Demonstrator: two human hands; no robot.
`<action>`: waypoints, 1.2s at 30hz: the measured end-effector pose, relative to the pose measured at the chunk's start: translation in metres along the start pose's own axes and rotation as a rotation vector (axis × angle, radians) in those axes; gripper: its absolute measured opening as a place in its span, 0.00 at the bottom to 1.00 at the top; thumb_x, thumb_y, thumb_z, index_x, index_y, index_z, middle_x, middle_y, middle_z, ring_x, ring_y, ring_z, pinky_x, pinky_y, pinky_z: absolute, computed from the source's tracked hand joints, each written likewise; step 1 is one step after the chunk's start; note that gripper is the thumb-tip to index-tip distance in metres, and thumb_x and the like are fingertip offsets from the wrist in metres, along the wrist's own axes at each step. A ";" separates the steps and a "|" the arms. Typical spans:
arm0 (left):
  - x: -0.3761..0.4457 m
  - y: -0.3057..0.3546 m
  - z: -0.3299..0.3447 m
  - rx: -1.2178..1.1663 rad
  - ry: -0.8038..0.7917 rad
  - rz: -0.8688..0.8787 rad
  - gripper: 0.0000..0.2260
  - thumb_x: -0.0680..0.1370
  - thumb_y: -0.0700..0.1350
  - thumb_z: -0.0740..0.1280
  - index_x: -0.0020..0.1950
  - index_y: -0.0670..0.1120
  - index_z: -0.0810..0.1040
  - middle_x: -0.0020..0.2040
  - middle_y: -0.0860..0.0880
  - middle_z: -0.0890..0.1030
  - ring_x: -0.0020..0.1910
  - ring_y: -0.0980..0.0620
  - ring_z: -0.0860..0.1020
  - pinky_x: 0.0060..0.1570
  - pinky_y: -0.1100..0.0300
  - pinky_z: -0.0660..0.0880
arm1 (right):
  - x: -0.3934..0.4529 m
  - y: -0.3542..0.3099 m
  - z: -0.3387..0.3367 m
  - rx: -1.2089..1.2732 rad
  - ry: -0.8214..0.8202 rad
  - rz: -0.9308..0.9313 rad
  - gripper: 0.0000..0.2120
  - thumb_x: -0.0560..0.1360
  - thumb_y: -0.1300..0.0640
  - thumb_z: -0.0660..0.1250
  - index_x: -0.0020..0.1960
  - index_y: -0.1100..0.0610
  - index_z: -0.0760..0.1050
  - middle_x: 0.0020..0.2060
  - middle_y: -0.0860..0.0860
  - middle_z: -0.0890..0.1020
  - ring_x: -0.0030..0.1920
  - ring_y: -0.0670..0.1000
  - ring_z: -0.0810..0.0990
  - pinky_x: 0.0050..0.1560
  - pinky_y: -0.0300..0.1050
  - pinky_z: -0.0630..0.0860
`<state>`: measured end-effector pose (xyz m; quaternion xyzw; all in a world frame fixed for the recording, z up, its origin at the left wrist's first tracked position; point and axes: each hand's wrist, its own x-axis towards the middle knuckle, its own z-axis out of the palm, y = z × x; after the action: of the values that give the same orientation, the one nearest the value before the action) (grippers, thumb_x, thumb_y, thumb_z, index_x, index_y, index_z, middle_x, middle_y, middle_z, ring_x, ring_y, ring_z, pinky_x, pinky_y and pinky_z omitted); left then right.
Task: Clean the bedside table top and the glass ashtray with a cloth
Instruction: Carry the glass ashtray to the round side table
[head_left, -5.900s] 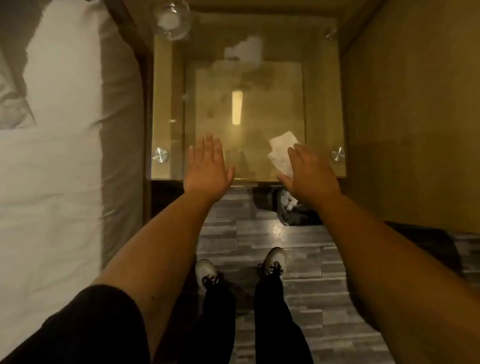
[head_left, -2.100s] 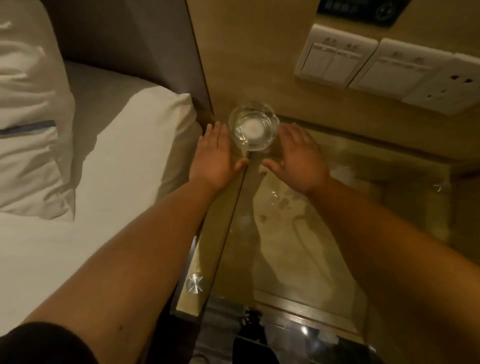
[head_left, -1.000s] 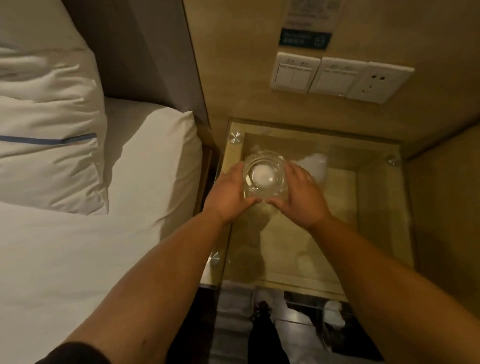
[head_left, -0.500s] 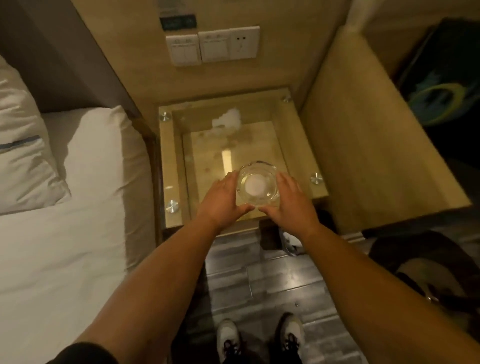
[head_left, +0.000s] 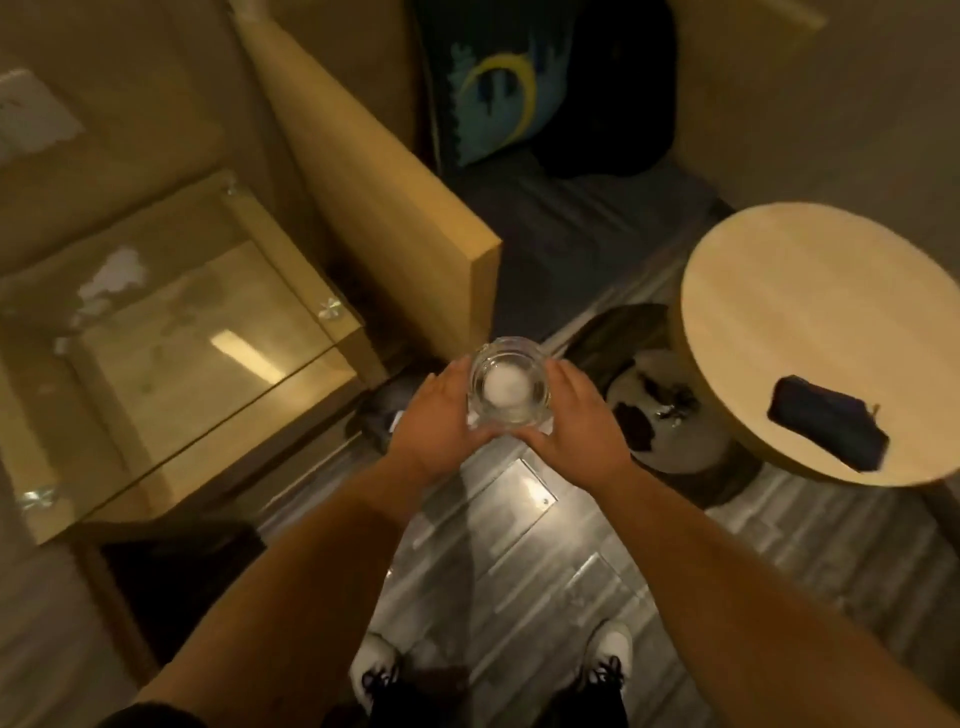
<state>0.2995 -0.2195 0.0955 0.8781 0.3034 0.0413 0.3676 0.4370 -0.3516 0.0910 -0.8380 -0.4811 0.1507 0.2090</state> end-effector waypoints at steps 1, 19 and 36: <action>0.010 0.022 0.018 0.009 -0.020 0.019 0.34 0.70 0.58 0.72 0.72 0.49 0.65 0.66 0.48 0.74 0.65 0.48 0.72 0.67 0.46 0.68 | -0.010 0.023 -0.015 -0.011 0.026 0.022 0.41 0.69 0.38 0.70 0.73 0.55 0.59 0.68 0.54 0.69 0.67 0.52 0.68 0.68 0.49 0.68; 0.211 0.270 0.268 0.030 -0.167 0.310 0.36 0.69 0.61 0.72 0.71 0.49 0.63 0.64 0.48 0.75 0.61 0.46 0.73 0.59 0.48 0.71 | -0.036 0.375 -0.172 -0.107 0.167 0.294 0.44 0.69 0.42 0.72 0.75 0.62 0.57 0.72 0.60 0.65 0.71 0.60 0.63 0.72 0.52 0.60; 0.269 0.255 0.315 0.075 -0.168 0.302 0.31 0.71 0.59 0.71 0.70 0.54 0.64 0.64 0.55 0.74 0.60 0.51 0.70 0.64 0.46 0.69 | 0.002 0.436 -0.152 -0.051 0.132 0.326 0.45 0.68 0.43 0.73 0.75 0.62 0.57 0.70 0.60 0.67 0.69 0.59 0.65 0.70 0.52 0.61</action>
<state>0.7390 -0.4025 -0.0030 0.9271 0.1378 0.0113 0.3483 0.8307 -0.5768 0.0066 -0.9179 -0.3279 0.1149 0.1917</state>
